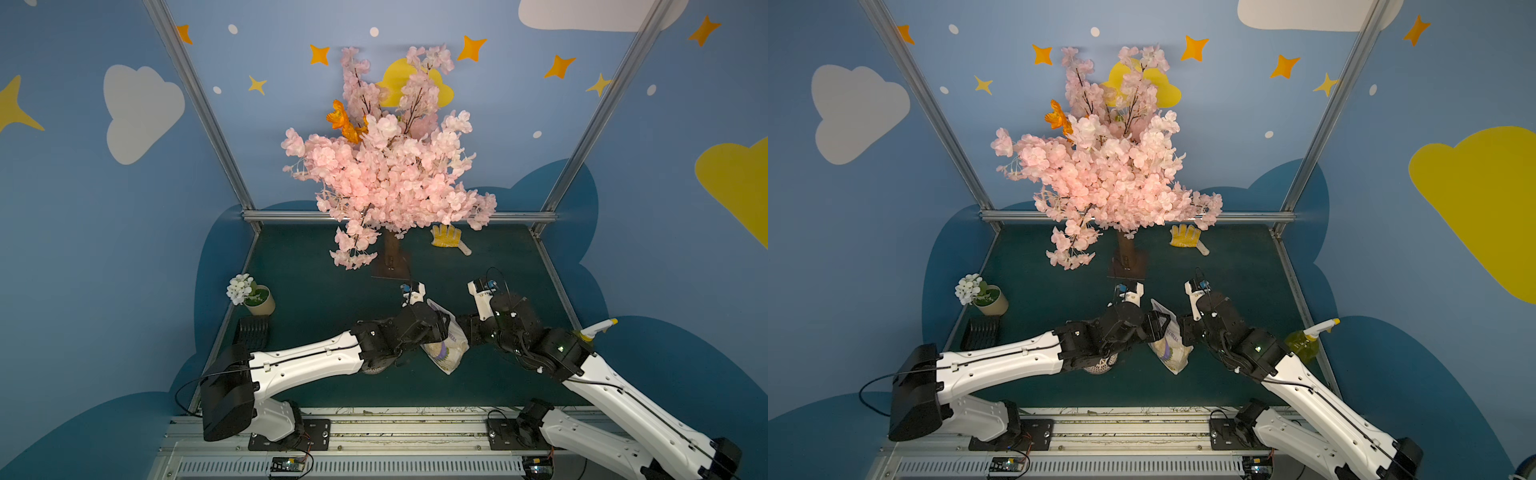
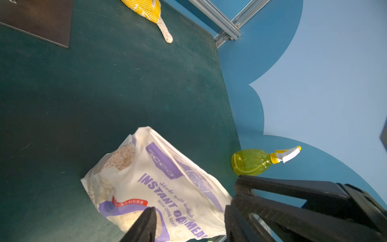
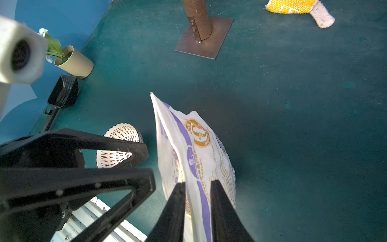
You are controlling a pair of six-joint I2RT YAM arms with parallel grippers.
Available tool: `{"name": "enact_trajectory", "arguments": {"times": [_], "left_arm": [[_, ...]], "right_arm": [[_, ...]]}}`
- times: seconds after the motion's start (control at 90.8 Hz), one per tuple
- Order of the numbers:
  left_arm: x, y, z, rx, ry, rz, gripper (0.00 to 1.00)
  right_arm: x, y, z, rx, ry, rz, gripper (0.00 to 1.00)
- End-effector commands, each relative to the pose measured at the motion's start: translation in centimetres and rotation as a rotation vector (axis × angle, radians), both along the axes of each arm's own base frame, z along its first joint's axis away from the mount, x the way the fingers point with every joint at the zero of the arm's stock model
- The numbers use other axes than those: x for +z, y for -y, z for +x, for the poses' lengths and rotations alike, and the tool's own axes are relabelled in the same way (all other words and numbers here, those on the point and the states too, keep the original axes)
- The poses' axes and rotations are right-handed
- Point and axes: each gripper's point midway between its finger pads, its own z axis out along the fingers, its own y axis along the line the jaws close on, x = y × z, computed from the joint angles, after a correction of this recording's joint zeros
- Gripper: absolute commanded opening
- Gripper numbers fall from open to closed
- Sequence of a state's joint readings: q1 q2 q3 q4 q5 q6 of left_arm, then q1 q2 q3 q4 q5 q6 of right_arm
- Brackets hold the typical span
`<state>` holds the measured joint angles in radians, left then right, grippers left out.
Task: Pour the oats into the breakfast bowl
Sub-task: Open the oats bag at the center of the board.
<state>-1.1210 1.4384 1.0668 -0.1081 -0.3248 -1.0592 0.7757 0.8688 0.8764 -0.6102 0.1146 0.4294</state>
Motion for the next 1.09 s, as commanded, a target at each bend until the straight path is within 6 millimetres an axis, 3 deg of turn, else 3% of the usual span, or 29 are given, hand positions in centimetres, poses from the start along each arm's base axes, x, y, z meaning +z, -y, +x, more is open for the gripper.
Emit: {"name": "enact_trajectory", "arguments": {"times": [0.0, 0.297, 0.419, 0.672, 0.925, 1.079], "left_arm": [[0.6, 0.4, 0.3, -0.002, 0.004, -0.009, 0.56], [0.7, 0.3, 0.4, 0.008, 0.003, -0.009, 0.56], [0.7, 0.1, 0.4, 0.017, -0.001, -0.002, 0.57], [1.0, -0.2, 1.1, 0.049, -0.012, 0.06, 0.54], [-0.9, -0.5, 1.0, 0.068, -0.072, 0.099, 0.43], [-1.9, -0.6, 1.0, 0.066, -0.079, 0.123, 0.42]], "right_arm": [[0.1, -0.1, 0.0, 0.004, 0.009, 0.021, 0.26], [-2.1, -0.5, 0.0, 0.037, -0.031, -0.038, 0.18], [-2.0, -0.9, -0.1, 0.058, -0.04, -0.04, 0.0], [-0.3, -1.9, -0.9, 0.09, -0.029, 0.024, 0.0], [0.2, -1.8, -1.1, 0.087, -0.003, 0.037, 0.0], [0.3, -1.9, -1.0, 0.087, 0.002, 0.045, 0.0]]}}
